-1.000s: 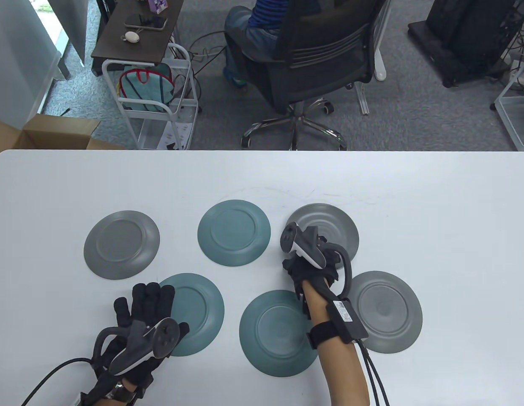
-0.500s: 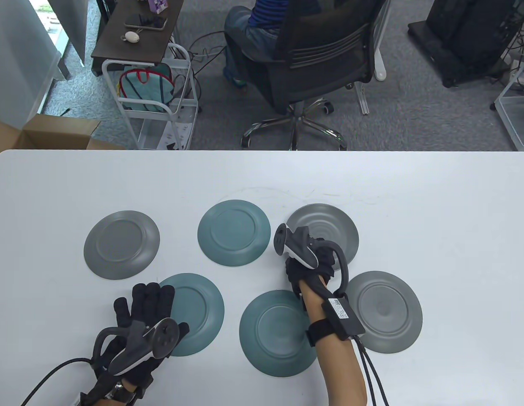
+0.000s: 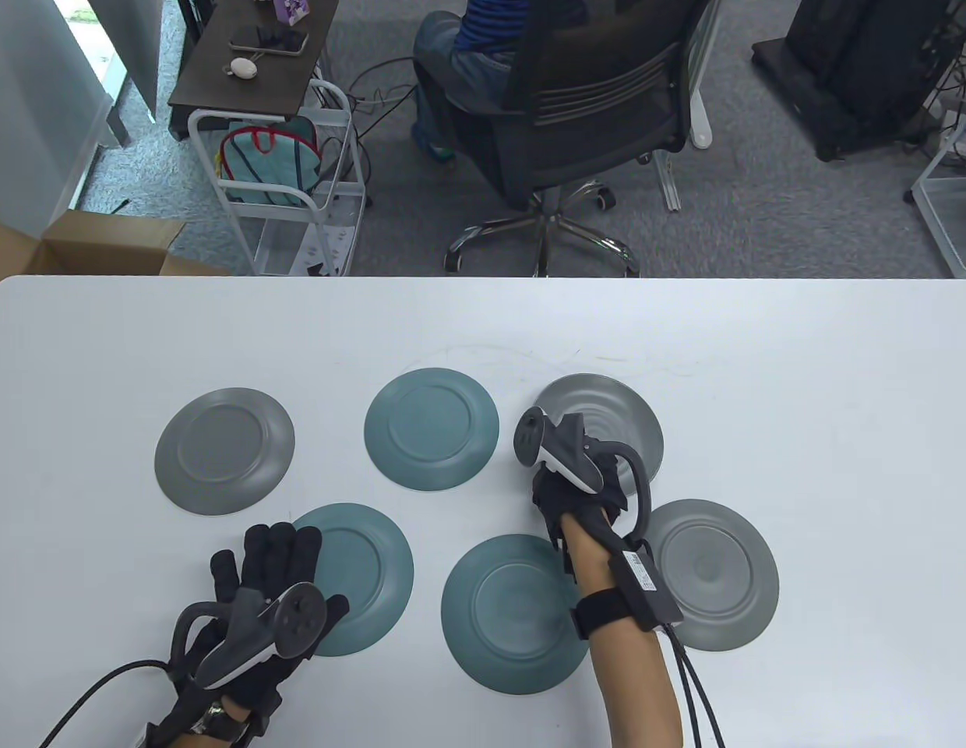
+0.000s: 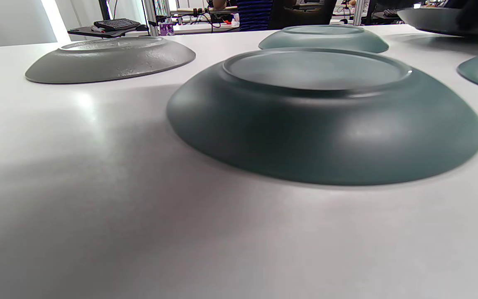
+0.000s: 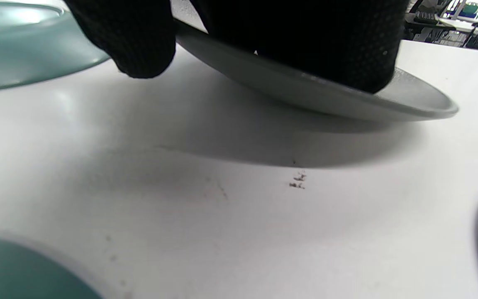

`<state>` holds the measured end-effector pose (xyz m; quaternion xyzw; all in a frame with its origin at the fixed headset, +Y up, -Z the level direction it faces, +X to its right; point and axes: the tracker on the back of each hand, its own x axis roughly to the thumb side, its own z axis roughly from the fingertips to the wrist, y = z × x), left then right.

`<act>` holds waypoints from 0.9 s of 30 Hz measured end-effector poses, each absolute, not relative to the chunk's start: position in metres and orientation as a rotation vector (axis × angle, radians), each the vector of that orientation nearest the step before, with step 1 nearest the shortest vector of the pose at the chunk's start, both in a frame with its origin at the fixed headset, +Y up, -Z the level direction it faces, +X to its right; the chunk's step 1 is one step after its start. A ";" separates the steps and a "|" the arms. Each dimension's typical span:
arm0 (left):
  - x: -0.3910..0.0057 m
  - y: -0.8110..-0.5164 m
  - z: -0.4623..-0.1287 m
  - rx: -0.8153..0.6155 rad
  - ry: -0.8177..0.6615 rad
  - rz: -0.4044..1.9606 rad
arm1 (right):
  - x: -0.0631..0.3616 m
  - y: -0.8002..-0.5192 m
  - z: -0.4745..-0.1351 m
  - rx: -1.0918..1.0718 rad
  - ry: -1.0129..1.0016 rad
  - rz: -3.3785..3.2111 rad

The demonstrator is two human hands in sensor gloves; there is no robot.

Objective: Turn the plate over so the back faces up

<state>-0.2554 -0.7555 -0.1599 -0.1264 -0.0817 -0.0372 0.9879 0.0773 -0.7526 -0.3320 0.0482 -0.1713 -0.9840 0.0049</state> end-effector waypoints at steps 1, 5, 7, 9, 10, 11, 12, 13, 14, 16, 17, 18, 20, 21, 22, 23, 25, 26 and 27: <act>-0.256 -0.756 -0.160 -0.256 -0.161 -0.075 | 0.080 -0.750 -0.332 0.150 -0.540 -3.103; -0.257 -0.755 -0.161 -0.256 -0.156 -0.077 | 0.088 -0.740 -0.332 0.154 -0.530 -3.185; -0.258 -0.755 -0.162 -0.252 -0.153 -0.077 | 0.093 -0.734 -0.331 0.168 -0.503 -3.253; -0.259 -0.754 -0.161 -0.248 -0.150 -0.079 | 0.095 -0.729 -0.330 0.163 -0.486 -3.288; -0.259 -0.754 -0.162 -0.248 -0.148 -0.079 | 0.096 -0.728 -0.330 0.165 -0.477 -3.299; -0.260 -0.754 -0.162 -0.246 -0.147 -0.078 | 0.097 -0.725 -0.329 0.161 -0.468 -3.317; -0.260 -0.754 -0.162 -0.244 -0.147 -0.079 | 0.098 -0.723 -0.329 0.158 -0.456 -3.332; -0.260 -0.754 -0.162 -0.243 -0.146 -0.080 | 0.100 -0.721 -0.328 0.163 -0.440 -3.350; -0.260 -0.754 -0.162 -0.243 -0.147 -0.080 | 0.101 -0.719 -0.328 0.165 -0.429 -3.368; -0.260 -0.754 -0.162 -0.245 -0.148 -0.077 | 0.104 -0.715 -0.327 0.180 -0.404 -3.405; -0.260 -0.754 -0.162 -0.245 -0.149 -0.078 | 0.106 -0.714 -0.326 0.188 -0.389 -3.426; -0.260 -0.754 -0.162 -0.245 -0.149 -0.078 | 0.109 -0.712 -0.326 0.199 -0.366 -3.451; -0.260 -0.754 -0.162 -0.242 -0.150 -0.076 | 0.114 -0.709 -0.325 0.222 -0.343 -3.491; -0.260 -0.754 -0.162 -0.240 -0.150 -0.075 | 0.117 -0.707 -0.324 0.229 -0.325 -3.514; -0.260 -0.754 -0.162 -0.239 -0.150 -0.073 | 0.119 -0.706 -0.324 0.239 -0.306 -3.531; -0.260 -0.754 -0.162 -0.239 -0.151 -0.073 | 0.122 -0.704 -0.323 0.252 -0.289 -3.557; -0.260 -0.754 -0.162 -0.242 -0.151 -0.074 | 0.127 -0.701 -0.322 0.270 -0.267 -3.596; -0.260 -0.754 -0.162 -0.244 -0.152 -0.075 | 0.130 -0.699 -0.322 0.275 -0.260 -3.620; -0.260 -0.754 -0.162 -0.246 -0.151 -0.074 | 0.134 -0.697 -0.322 0.283 -0.256 -3.647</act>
